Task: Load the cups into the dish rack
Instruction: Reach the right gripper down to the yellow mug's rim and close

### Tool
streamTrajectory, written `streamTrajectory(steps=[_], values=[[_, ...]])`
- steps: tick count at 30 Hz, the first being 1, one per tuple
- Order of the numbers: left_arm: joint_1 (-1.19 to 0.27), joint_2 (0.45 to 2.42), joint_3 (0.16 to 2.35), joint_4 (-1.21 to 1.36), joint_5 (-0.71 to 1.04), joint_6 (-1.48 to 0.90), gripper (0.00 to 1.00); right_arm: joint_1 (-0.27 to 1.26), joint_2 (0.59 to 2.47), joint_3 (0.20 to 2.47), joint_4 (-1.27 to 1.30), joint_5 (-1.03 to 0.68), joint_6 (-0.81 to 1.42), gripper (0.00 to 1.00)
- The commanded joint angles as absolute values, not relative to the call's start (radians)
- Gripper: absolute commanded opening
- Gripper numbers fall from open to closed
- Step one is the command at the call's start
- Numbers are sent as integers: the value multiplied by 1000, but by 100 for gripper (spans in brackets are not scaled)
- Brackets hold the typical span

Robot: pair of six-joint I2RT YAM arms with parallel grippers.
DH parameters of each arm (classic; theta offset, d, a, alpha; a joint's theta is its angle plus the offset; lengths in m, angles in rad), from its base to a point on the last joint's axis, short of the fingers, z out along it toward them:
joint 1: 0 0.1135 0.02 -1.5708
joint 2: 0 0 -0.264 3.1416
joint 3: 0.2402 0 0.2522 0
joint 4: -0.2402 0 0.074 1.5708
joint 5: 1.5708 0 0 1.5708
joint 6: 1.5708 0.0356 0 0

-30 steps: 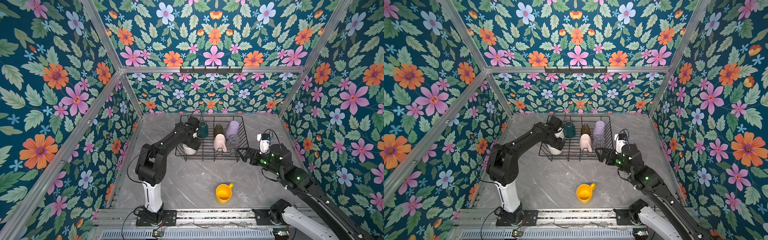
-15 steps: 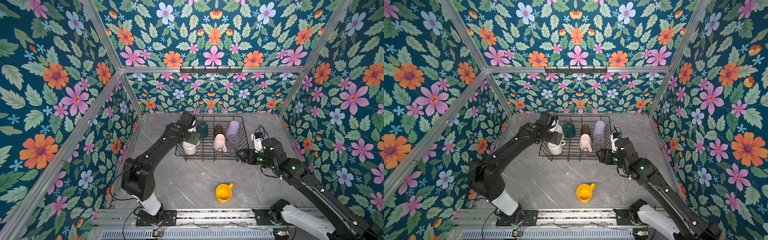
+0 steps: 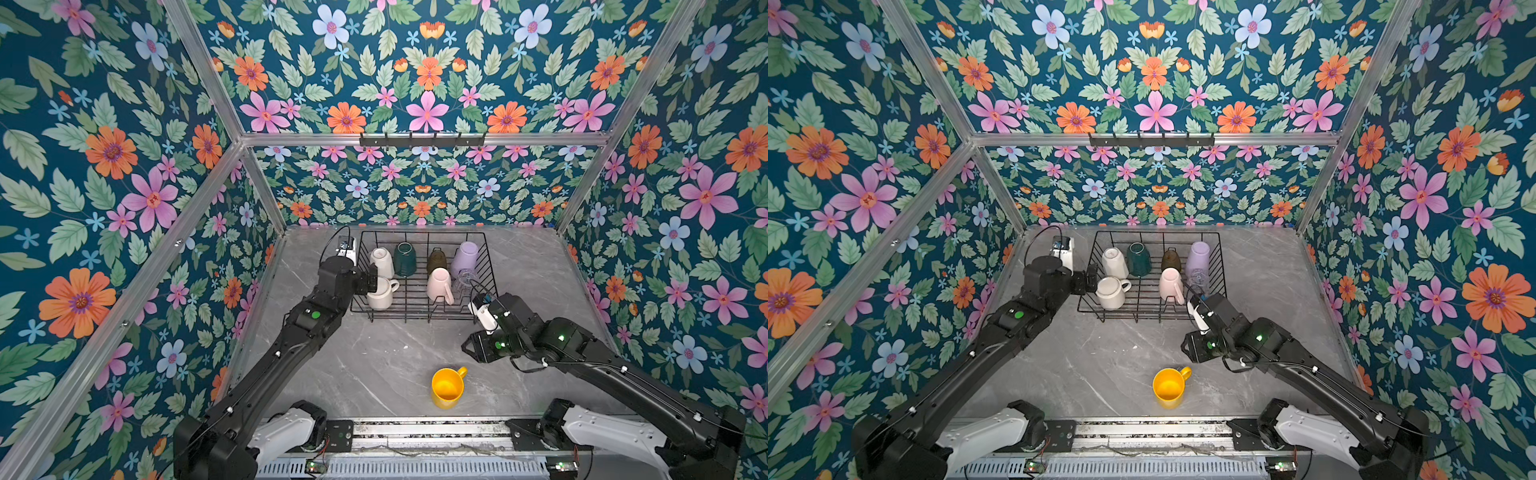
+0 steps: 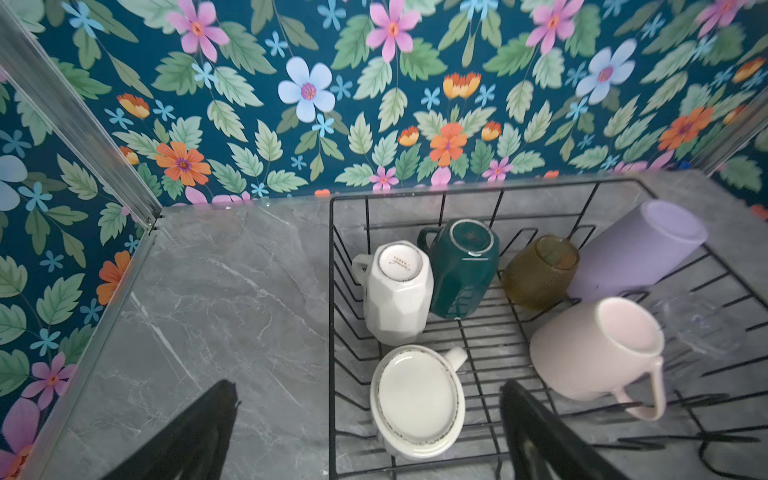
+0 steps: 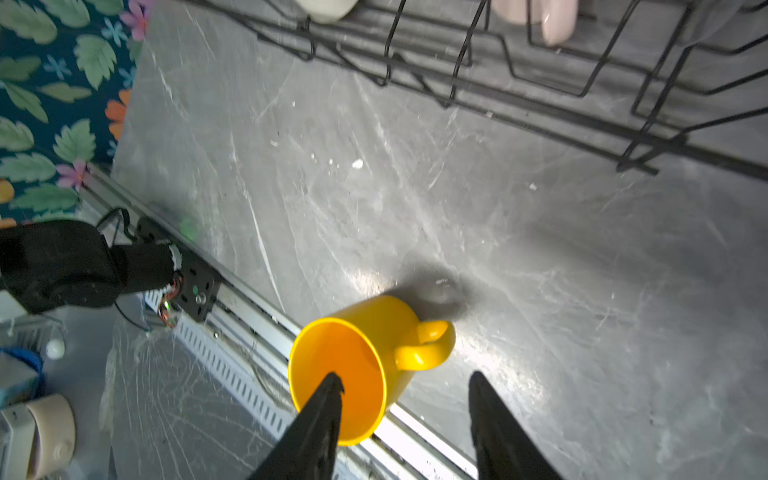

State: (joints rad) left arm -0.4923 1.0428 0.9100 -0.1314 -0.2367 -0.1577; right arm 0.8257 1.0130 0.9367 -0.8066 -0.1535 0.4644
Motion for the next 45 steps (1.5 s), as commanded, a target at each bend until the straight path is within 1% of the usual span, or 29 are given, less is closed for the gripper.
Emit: streamTrajectory(steps=[1, 4, 7, 15, 25, 29, 36, 39, 45], values=[[-490, 983, 862, 0, -249, -202, 100, 871, 1027, 928, -856, -127, 470, 49], [-489, 931, 813, 24, -246, -217, 100, 910, 1054, 928, -854, -110, 480, 48], [-489, 888, 777, 36, -238, -234, 100, 942, 1091, 945, -856, -92, 479, 45], [-486, 815, 742, 30, -235, -242, 100, 984, 1206, 988, -865, -80, 447, 39], [-483, 773, 732, 7, -247, -232, 100, 1053, 1309, 1024, -870, -74, 423, 38], [-484, 767, 727, 5, -246, -232, 100, 1064, 1344, 1031, -869, -56, 422, 38], [-483, 737, 724, -6, -261, -229, 100, 1065, 1388, 1031, -835, -7, 425, 35], [-483, 719, 719, -16, -270, -228, 100, 1065, 1411, 1031, -808, -8, 422, 30], [-483, 685, 712, -34, -297, -229, 100, 1065, 1440, 1015, -781, -13, 417, 18]])
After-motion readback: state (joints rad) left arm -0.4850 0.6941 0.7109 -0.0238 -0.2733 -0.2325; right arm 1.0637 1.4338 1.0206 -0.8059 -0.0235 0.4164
